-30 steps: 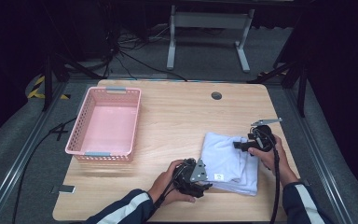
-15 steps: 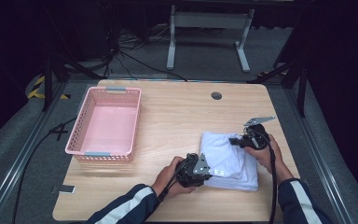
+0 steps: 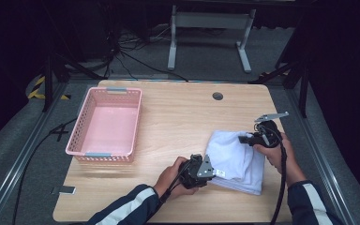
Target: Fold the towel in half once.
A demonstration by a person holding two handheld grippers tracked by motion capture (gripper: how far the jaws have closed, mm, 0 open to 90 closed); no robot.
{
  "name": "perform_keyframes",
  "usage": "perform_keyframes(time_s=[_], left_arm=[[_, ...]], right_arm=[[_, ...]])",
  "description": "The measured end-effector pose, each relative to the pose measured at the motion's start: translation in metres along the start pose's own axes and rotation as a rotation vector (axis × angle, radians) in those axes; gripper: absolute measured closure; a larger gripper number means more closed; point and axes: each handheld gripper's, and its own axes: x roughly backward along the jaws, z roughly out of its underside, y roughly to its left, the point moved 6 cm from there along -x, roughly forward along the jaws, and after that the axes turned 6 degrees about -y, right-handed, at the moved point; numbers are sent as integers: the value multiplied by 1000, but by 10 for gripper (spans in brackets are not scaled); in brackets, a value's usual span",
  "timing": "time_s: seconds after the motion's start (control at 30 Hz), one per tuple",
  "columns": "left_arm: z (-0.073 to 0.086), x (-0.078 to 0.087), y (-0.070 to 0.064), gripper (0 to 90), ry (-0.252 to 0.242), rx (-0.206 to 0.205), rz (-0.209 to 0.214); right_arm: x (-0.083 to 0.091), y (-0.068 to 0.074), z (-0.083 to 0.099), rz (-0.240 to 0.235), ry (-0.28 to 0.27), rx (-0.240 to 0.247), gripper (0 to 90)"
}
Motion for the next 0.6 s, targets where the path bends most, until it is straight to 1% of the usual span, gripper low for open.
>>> perform_keyframes(time_s=[0.03,0.07,0.13,0.17,0.2,0.23,0.27,0.3,0.33,0.37,0.4,0.43,0.47,0.5,0.53,0.57,0.6], left_arm=[[1,-2,0,762,3,-8,7],[2,-3,0,796,2,-7,16],[2,-4,0,852,9,-14,30],[2,-4,0,881,4,-18,26],[1,-4,1,885,8,-30,27],[2,-4,1,885,14,-28,27],[2,-4,1,886,12,-20,34],[1,-3,2,885,-5,-7,34],[1,-3,3,883,-3,-13,39],[1,-3,3,879,-3,-13,39],[2,-4,2,841,-2,-13,32],[2,-4,2,753,-2,-13,32],[1,-7,0,640,-8,15,44],[1,-7,0,626,-8,15,44],[-2,-9,0,568,-11,-6,11],[-2,-9,0,512,-11,-6,11],[-7,-11,2,472,-19,1,-13]], right_arm=[[-2,-3,2,5,5,-16,719],[-4,-4,3,6,12,-27,721],[-5,-5,5,0,26,-18,726],[-3,-6,4,6,26,-16,711],[-1,-5,2,4,19,-13,667],[2,-5,0,13,9,-5,638],[4,-6,-1,32,4,5,597],[5,-6,-2,44,9,-2,564],[6,-5,-2,31,14,-3,562],[7,-4,-2,36,22,11,608],[7,-3,-1,43,31,37,683],[7,-3,-1,43,31,37,683],[3,-1,2,20,44,40,737],[2,-1,3,24,48,45,756],[-1,0,5,24,53,51,738],[-1,0,5,24,53,51,738],[0,-3,8,42,57,13,541]])
